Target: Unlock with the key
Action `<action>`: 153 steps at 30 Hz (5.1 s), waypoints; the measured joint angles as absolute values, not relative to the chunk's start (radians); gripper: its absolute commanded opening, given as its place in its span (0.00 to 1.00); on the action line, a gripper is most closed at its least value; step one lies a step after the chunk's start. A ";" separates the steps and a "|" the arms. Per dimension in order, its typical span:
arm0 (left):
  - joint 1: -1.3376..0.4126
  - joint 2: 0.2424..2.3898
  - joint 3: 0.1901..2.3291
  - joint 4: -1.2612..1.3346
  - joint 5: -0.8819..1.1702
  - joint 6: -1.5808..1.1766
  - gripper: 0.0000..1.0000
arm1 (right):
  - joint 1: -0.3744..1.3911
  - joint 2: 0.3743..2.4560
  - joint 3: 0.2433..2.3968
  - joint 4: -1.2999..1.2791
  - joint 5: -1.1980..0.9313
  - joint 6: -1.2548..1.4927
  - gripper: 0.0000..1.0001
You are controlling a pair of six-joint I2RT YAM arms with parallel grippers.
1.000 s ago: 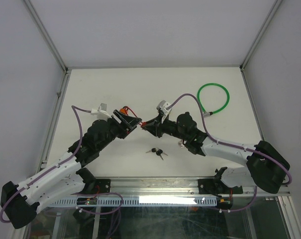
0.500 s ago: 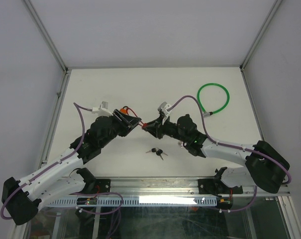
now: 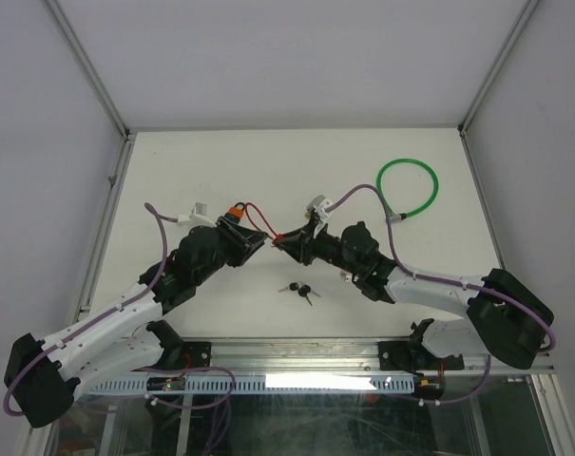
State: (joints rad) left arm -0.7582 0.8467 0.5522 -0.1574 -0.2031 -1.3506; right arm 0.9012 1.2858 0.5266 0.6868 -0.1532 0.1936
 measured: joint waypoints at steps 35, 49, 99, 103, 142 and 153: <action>-0.673 0.928 0.511 -0.086 -0.181 -1.289 0.00 | 0.901 1.286 0.670 0.307 -0.216 0.181 0.00; -0.600 0.857 0.551 -0.327 -0.294 -1.147 0.62 | 0.745 1.191 0.712 -0.005 -0.238 0.204 0.00; -0.512 0.800 0.961 -0.614 -0.599 -0.430 0.99 | 0.039 1.275 0.516 -0.096 -0.294 0.459 0.32; -0.500 0.798 0.950 -0.612 -0.589 -0.429 0.99 | 0.039 1.276 0.518 -0.130 -0.274 0.448 0.46; -0.318 0.776 0.912 -0.604 -0.374 -0.403 0.99 | 0.669 1.861 1.164 -0.175 0.490 0.588 1.00; -0.272 0.799 0.910 -0.605 -0.330 -0.403 0.99 | 0.717 2.023 1.298 -0.233 0.647 0.683 0.73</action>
State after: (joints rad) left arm -0.2722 0.7994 0.9096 -0.6048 -0.3298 -0.4030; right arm 0.7166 2.0228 1.2976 -0.2329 0.6468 0.6827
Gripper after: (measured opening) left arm 0.990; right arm 0.833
